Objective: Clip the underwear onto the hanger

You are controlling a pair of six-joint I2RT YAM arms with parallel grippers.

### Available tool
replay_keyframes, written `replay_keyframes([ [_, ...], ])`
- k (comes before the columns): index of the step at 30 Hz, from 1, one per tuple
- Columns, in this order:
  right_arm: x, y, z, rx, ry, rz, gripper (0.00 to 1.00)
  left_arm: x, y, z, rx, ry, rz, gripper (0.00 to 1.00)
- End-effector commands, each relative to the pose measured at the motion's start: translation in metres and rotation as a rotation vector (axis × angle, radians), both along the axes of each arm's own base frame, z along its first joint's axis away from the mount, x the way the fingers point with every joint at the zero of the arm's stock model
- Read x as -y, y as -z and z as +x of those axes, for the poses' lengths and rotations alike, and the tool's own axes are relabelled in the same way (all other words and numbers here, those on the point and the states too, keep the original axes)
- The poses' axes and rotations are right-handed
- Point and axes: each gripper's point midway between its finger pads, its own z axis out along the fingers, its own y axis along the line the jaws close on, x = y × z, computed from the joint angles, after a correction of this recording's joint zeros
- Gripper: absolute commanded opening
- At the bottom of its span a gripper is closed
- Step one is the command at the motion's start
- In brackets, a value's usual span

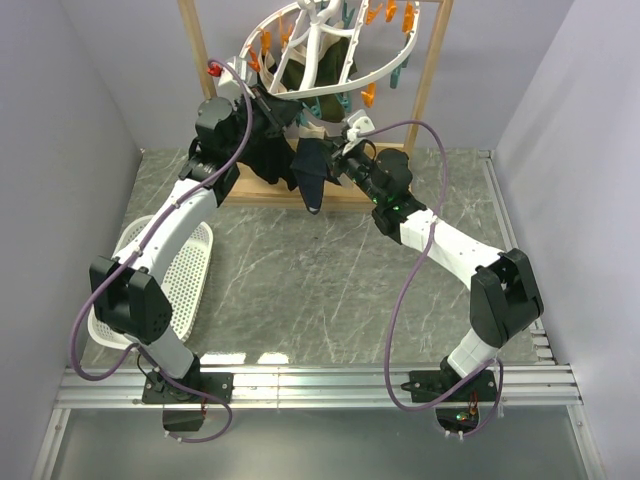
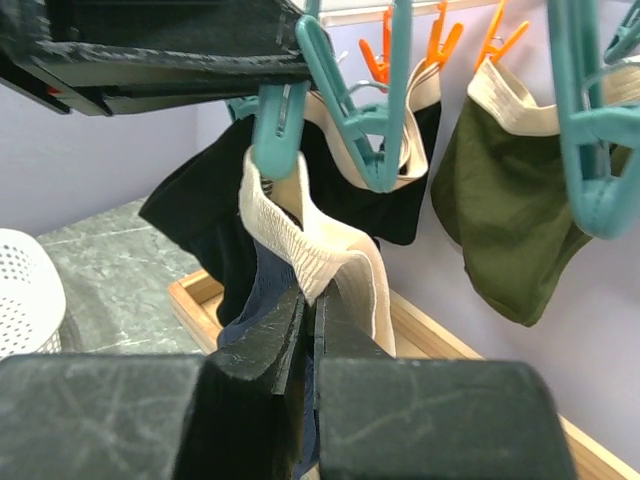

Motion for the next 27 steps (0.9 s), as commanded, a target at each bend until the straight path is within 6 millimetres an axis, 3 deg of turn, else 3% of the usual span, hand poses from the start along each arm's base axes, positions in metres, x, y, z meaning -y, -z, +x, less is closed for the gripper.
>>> replay_keyframes([
  [1,0.002,-0.047,-0.009,0.100,-0.027,0.056,0.00,0.003,0.032,0.008,-0.086,0.007,0.068,0.00],
  [19,-0.003,-0.065,0.003,0.087,-0.014,0.073,0.00,0.002,0.034,0.006,-0.072,0.014,0.090,0.01],
  [22,-0.004,-0.068,0.003,0.090,-0.020,0.074,0.00,0.003,0.033,0.005,-0.072,0.015,0.087,0.09],
  [27,-0.005,-0.069,0.004,0.090,-0.026,0.071,0.00,0.000,0.024,0.005,-0.055,0.002,0.073,0.33],
])
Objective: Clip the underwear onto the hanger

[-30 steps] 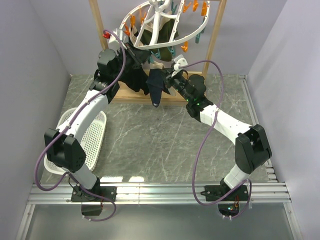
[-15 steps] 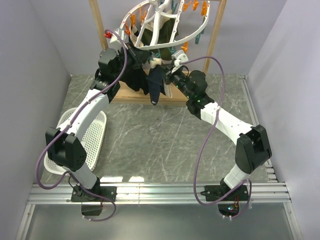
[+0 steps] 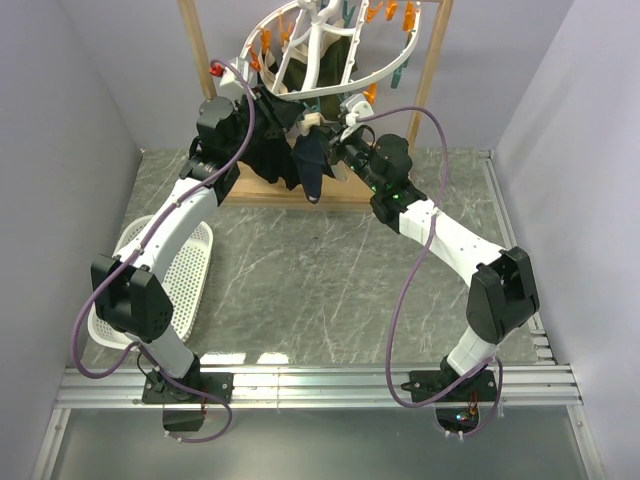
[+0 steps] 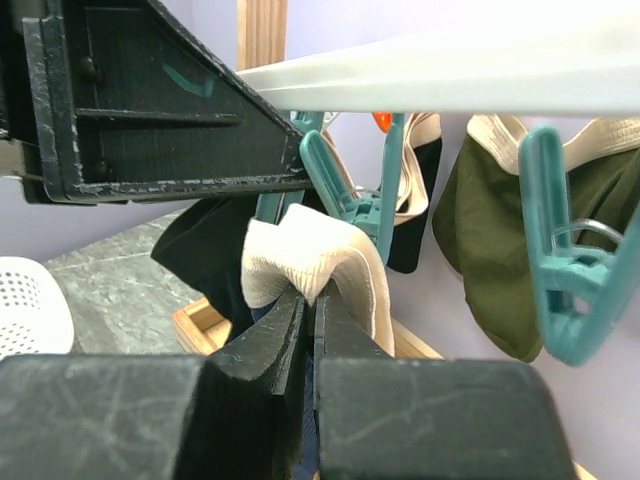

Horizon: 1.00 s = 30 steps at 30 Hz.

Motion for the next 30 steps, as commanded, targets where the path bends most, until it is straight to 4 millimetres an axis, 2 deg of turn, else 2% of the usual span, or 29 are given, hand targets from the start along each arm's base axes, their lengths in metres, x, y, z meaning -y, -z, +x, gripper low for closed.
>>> replay_keyframes([
  [1,0.002,-0.038,-0.002,0.074,-0.004,0.054,0.00,0.000,0.018,0.002,-0.063,-0.001,0.034,0.36],
  [11,0.000,-0.034,0.004,0.055,-0.002,0.048,0.00,-0.012,-0.001,0.004,-0.025,-0.051,-0.005,0.50],
  [14,-0.003,-0.036,0.005,0.055,-0.008,0.052,0.00,-0.019,-0.010,0.004,-0.019,-0.067,-0.028,0.58],
  [15,-0.004,-0.035,0.006,0.052,-0.008,0.051,0.00,-0.024,-0.014,0.004,-0.012,-0.074,-0.043,0.70],
  [16,-0.004,-0.034,0.006,0.046,-0.010,0.050,0.00,-0.026,-0.017,0.003,-0.008,-0.076,-0.053,0.76],
  [18,-0.007,-0.034,0.007,0.037,-0.019,0.051,0.00,-0.031,-0.020,-0.001,-0.005,-0.072,-0.069,0.82],
  [21,-0.013,-0.026,0.004,0.009,-0.048,0.045,0.01,-0.035,-0.016,-0.006,-0.013,-0.064,-0.065,0.86],
  [23,-0.016,-0.016,0.004,-0.014,-0.057,0.036,0.04,-0.037,-0.007,-0.009,-0.028,-0.062,-0.054,0.87],
  [25,-0.020,-0.012,0.000,-0.022,-0.066,0.038,0.09,-0.041,-0.007,-0.015,-0.020,-0.065,-0.045,0.88],
  [26,-0.020,-0.005,0.000,-0.034,-0.066,0.031,0.11,-0.042,0.001,-0.015,-0.037,-0.071,-0.038,0.88],
  [27,-0.021,-0.004,-0.001,-0.034,-0.066,0.031,0.19,-0.045,0.000,-0.019,-0.031,-0.070,-0.032,0.88],
  [30,-0.024,0.006,-0.003,-0.056,-0.070,0.024,0.26,-0.049,0.009,-0.025,-0.045,-0.069,-0.009,0.91],
])
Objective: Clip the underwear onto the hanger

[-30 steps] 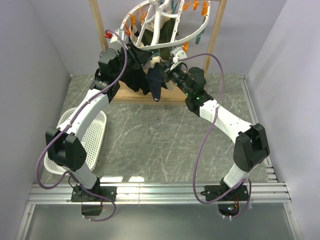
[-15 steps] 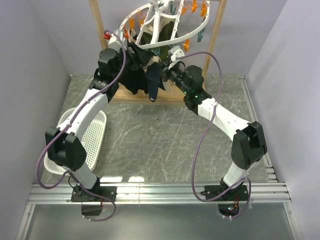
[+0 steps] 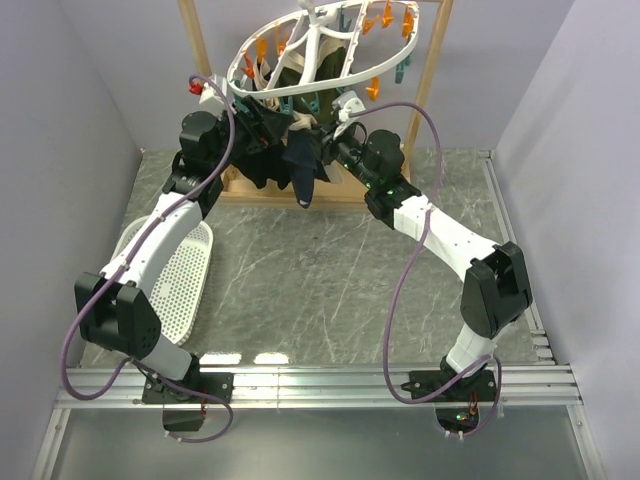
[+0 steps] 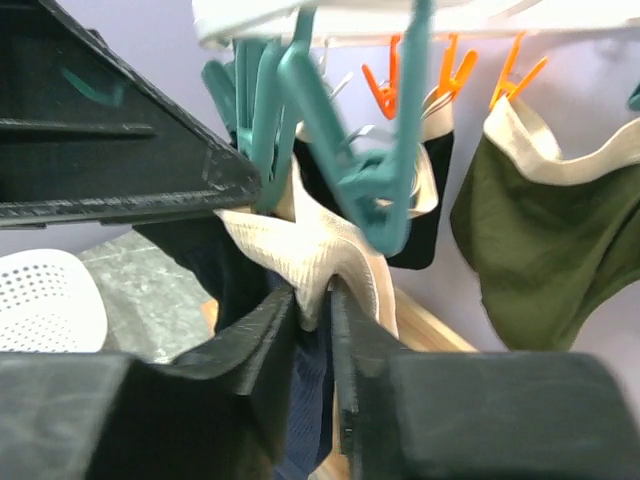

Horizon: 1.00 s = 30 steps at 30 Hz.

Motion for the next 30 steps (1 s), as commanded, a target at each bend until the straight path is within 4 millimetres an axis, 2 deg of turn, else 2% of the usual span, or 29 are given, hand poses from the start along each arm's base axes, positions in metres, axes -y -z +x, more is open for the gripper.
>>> replay_keyframes([
  [1,-0.007,0.004,-0.006,-0.002,-0.017,0.017,0.29,-0.009,-0.012,-0.016,0.044,0.009,0.016,0.91],
  [6,-0.007,0.018,-0.010,-0.030,-0.016,0.003,0.45,-0.014,-0.005,-0.019,0.031,0.003,0.053,0.96],
  [16,0.001,0.049,-0.022,-0.085,-0.015,-0.036,0.53,-0.023,0.007,-0.015,0.042,0.026,0.115,0.99],
  [17,0.003,0.044,-0.027,-0.077,-0.023,-0.031,0.54,-0.024,0.008,-0.014,0.045,0.032,0.122,0.99],
  [19,0.006,0.050,-0.031,-0.090,-0.027,-0.040,0.55,-0.026,0.008,-0.016,0.054,0.037,0.123,0.99],
  [21,0.010,0.043,-0.039,-0.085,-0.041,-0.028,0.56,-0.026,0.005,-0.019,0.076,0.054,0.129,0.99],
  [22,0.012,0.048,-0.043,-0.100,-0.046,-0.033,0.57,-0.025,0.006,-0.020,0.081,0.058,0.134,0.99],
  [24,0.018,0.041,-0.054,-0.107,-0.060,-0.016,0.58,-0.024,0.001,-0.025,0.117,0.074,0.148,0.99],
  [25,0.022,0.045,-0.057,-0.121,-0.061,-0.019,0.59,-0.025,0.001,-0.026,0.127,0.077,0.155,0.99],
  [26,0.027,0.037,-0.062,-0.114,-0.060,-0.010,0.62,-0.025,-0.005,-0.030,0.154,0.081,0.164,0.99],
  [28,0.036,0.040,-0.067,-0.136,-0.052,-0.021,0.64,-0.023,-0.008,-0.037,0.184,0.109,0.181,0.99],
  [30,0.049,0.030,-0.074,-0.154,-0.041,0.015,0.67,-0.022,-0.015,-0.045,0.224,0.123,0.203,0.99],
])
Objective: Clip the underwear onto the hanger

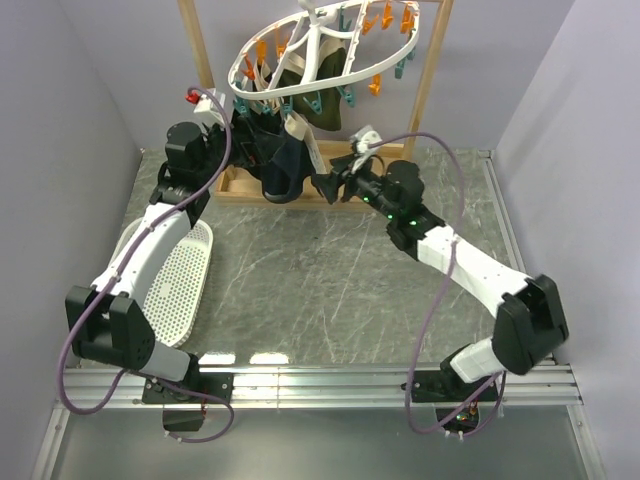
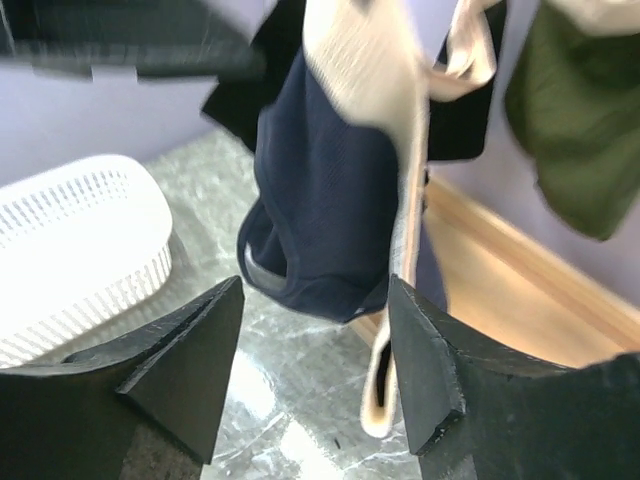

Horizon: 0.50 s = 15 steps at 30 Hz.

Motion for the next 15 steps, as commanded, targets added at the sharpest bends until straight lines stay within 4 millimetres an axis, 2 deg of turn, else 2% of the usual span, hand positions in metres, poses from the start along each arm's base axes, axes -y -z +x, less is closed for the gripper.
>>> replay_keyframes([
  [1,0.026,-0.031,-0.014,0.004,0.023,0.067,0.68,0.002,-0.050,-0.028,0.205,0.069,0.034,0.99],
  [2,0.039,-0.039,-0.013,0.011,0.048,0.077,0.70,0.002,-0.055,-0.035,0.232,0.084,0.047,0.99],
  [3,0.045,-0.040,-0.013,-0.003,0.057,0.087,0.70,0.003,-0.054,-0.038,0.244,0.093,0.055,0.99],
  [4,0.051,-0.042,-0.015,-0.011,0.052,0.092,0.71,0.003,-0.061,-0.045,0.273,0.097,0.057,0.99],
  [7,0.073,-0.055,-0.011,-0.009,0.097,0.112,0.72,0.016,-0.066,-0.060,0.356,0.143,0.100,0.98],
  [8,0.078,-0.061,-0.011,-0.005,0.111,0.121,0.72,0.027,-0.072,-0.072,0.417,0.166,0.133,0.97],
  [10,0.089,-0.073,-0.007,0.000,0.144,0.149,0.72,0.043,-0.071,-0.082,0.484,0.175,0.178,0.97],
  [11,0.093,-0.077,-0.004,0.001,0.159,0.156,0.71,0.061,-0.074,-0.095,0.556,0.203,0.217,0.95],
  [12,0.097,-0.082,-0.001,-0.004,0.171,0.167,0.71,0.066,-0.068,-0.096,0.570,0.188,0.229,0.95],
  [13,0.099,-0.093,0.000,0.009,0.175,0.179,0.70,0.073,-0.070,-0.098,0.596,0.187,0.232,0.93],
  [15,0.101,-0.102,0.005,0.011,0.181,0.192,0.69,0.090,-0.074,-0.099,0.640,0.178,0.226,0.91],
])
